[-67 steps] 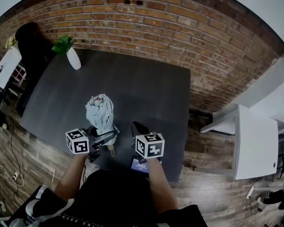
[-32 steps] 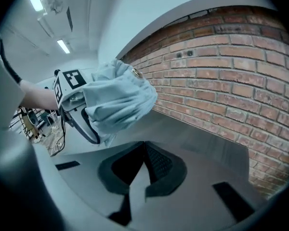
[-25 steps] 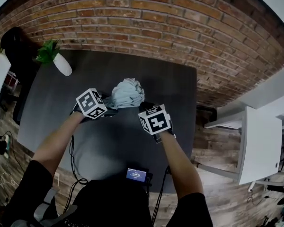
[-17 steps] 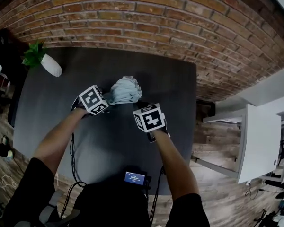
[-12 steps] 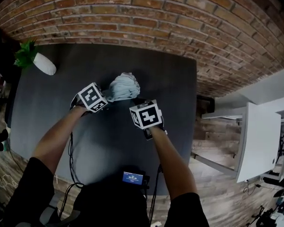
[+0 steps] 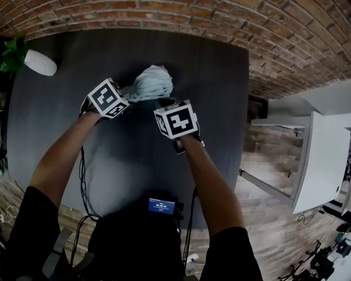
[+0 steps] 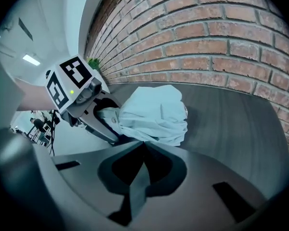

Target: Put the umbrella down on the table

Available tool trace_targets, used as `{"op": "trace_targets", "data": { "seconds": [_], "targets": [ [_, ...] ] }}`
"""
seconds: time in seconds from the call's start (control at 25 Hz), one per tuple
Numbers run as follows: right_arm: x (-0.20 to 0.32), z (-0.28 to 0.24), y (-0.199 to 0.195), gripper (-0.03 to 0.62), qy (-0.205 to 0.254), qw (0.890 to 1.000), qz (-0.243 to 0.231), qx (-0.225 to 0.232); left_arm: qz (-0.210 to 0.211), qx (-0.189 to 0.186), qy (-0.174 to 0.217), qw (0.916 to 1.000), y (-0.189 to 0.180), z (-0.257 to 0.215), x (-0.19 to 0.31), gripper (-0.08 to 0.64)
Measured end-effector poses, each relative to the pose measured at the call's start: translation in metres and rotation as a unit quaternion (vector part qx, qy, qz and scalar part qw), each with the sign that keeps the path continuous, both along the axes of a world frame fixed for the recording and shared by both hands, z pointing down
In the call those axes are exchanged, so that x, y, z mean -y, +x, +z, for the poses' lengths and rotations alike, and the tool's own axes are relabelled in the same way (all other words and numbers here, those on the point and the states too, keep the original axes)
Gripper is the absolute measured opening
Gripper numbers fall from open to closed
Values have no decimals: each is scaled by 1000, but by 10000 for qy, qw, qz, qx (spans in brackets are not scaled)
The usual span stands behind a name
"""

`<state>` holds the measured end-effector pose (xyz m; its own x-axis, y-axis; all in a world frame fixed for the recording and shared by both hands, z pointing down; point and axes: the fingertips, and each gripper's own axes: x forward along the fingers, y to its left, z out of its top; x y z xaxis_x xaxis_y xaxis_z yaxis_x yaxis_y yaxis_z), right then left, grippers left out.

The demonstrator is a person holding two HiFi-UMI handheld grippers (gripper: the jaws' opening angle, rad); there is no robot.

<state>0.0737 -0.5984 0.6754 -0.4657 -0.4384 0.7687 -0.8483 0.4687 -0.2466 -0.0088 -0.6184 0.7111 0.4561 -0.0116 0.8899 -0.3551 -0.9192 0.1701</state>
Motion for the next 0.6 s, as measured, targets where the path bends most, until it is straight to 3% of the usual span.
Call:
{"op": "trace_targets", "data": {
  "seconds": [0.24,0.6],
  "targets": [
    [-2,4,-7,10,-55,10000,-54,54,-64,-177,0,9998,2,3,-2,285],
    [-10,-6,-19,11,-26,9999,-109,102,-88,-127,158,9998,3,-3,-1,288]
  ]
}}
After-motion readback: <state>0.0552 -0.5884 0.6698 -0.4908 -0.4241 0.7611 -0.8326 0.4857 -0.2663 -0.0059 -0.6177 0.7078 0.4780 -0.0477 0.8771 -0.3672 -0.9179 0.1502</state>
